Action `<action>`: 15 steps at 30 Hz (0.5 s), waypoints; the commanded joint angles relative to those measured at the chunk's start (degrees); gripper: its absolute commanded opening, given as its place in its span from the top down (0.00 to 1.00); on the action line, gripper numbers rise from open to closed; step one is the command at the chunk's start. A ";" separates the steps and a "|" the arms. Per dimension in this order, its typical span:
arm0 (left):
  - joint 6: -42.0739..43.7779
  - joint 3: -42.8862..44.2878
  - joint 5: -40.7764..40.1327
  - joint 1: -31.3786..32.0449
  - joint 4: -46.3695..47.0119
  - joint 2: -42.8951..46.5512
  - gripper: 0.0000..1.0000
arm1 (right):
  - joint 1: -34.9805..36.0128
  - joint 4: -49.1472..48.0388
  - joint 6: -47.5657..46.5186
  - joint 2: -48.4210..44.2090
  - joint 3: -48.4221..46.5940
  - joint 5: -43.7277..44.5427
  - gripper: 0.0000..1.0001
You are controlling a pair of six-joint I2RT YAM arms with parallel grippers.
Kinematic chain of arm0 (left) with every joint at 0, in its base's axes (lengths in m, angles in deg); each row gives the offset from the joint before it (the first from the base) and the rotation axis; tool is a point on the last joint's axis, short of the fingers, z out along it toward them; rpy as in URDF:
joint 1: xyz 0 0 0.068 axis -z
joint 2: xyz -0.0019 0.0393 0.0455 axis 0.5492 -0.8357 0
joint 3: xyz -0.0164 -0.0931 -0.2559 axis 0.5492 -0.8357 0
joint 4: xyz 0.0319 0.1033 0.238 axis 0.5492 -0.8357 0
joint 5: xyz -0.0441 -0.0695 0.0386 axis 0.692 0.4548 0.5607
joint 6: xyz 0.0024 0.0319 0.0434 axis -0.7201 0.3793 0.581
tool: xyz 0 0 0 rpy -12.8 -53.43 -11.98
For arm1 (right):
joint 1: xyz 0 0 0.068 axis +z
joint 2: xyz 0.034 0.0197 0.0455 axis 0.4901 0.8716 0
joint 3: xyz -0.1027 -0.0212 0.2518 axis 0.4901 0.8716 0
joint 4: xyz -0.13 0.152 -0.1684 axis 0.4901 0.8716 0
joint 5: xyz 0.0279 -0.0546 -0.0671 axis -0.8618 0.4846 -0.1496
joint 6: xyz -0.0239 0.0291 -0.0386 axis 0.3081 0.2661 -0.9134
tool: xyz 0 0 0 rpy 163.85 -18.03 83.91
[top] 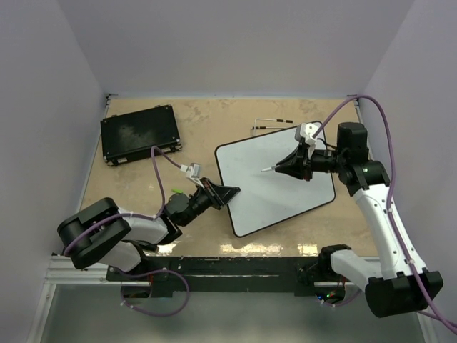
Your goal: Write a sentence on the whiteboard
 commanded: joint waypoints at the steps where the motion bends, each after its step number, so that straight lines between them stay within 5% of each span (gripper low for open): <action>1: 6.91 3.38 -4.81 2.71 -0.98 2.63 1.00 | 0.54 -7.57 5.68 -5.22 1.36 1.69 1.00; 15: 9.73 3.30 -4.38 4.74 -5.92 5.70 1.00 | 0.71 -6.89 2.18 -7.07 3.48 -0.16 1.00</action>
